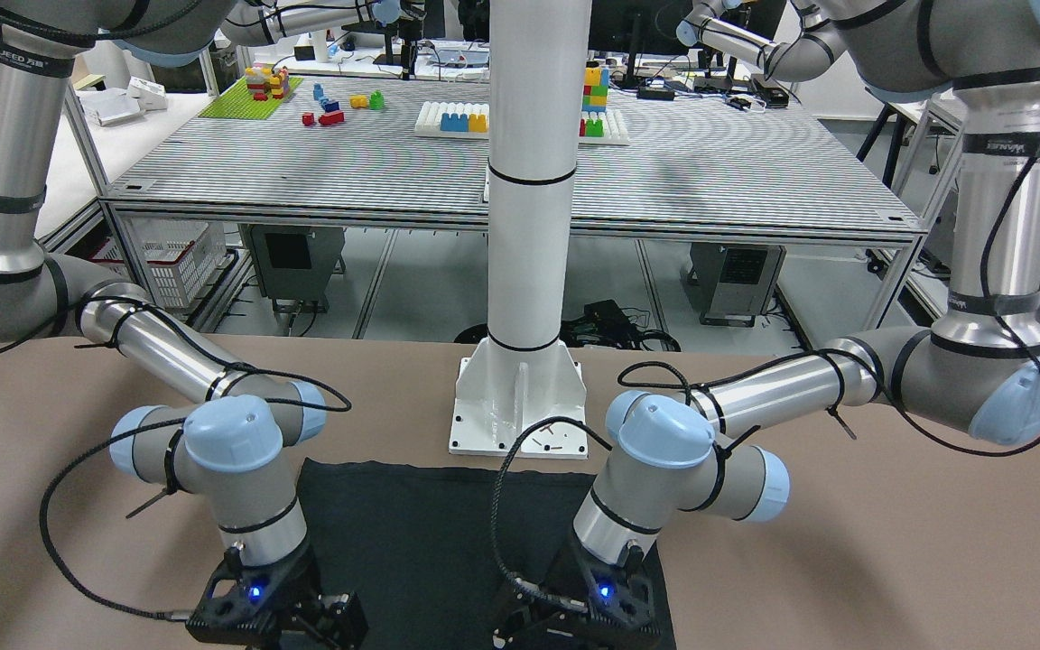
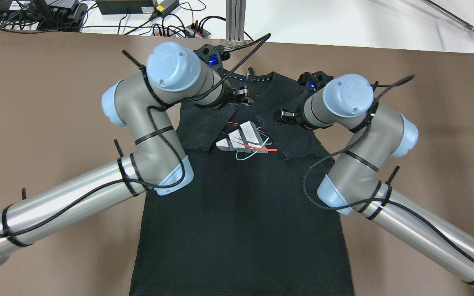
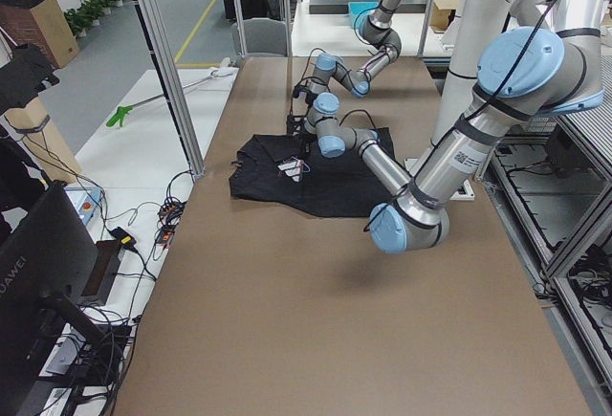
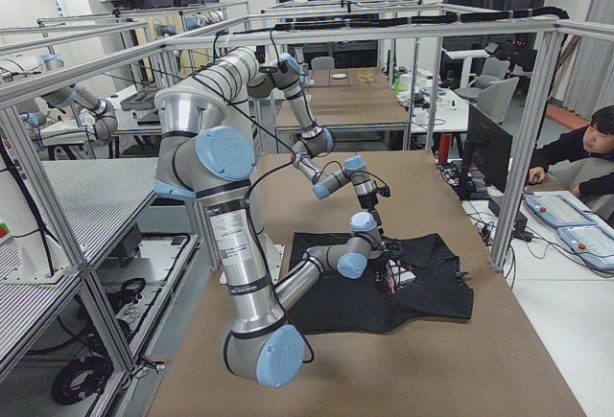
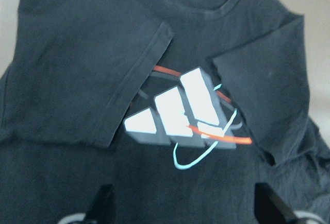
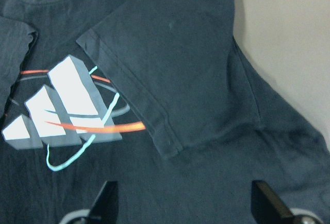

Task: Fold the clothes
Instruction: 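Release the sleeves and move both grippers to the hem corners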

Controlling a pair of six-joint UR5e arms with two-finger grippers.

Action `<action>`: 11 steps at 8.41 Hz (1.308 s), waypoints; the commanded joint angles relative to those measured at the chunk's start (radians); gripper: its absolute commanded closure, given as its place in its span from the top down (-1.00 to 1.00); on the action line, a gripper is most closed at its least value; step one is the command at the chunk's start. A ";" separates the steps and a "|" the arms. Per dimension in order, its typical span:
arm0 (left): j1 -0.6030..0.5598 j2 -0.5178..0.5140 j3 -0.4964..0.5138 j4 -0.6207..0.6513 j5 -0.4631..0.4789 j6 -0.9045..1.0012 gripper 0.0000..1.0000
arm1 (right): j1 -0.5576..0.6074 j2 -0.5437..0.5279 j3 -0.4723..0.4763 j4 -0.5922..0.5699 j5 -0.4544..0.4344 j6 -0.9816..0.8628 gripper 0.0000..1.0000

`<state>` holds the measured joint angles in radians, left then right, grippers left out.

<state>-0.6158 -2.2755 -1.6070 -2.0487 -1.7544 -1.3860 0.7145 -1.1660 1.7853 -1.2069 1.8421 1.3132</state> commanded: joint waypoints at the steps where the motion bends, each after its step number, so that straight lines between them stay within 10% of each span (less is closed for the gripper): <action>1: 0.189 0.190 -0.215 -0.004 0.197 -0.225 0.90 | -0.128 -0.226 0.259 0.033 -0.076 0.264 0.79; 6: 0.485 0.509 -0.474 -0.011 0.413 -0.409 0.90 | -0.511 -0.642 0.321 0.547 -0.472 0.538 0.79; 11: 0.573 0.680 -0.458 -0.122 0.437 -0.395 0.90 | -0.541 -0.659 0.319 0.552 -0.518 0.551 0.83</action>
<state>-0.0673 -1.6224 -2.0761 -2.1542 -1.3289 -1.7836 0.1761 -1.8227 2.1043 -0.6569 1.3275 1.8644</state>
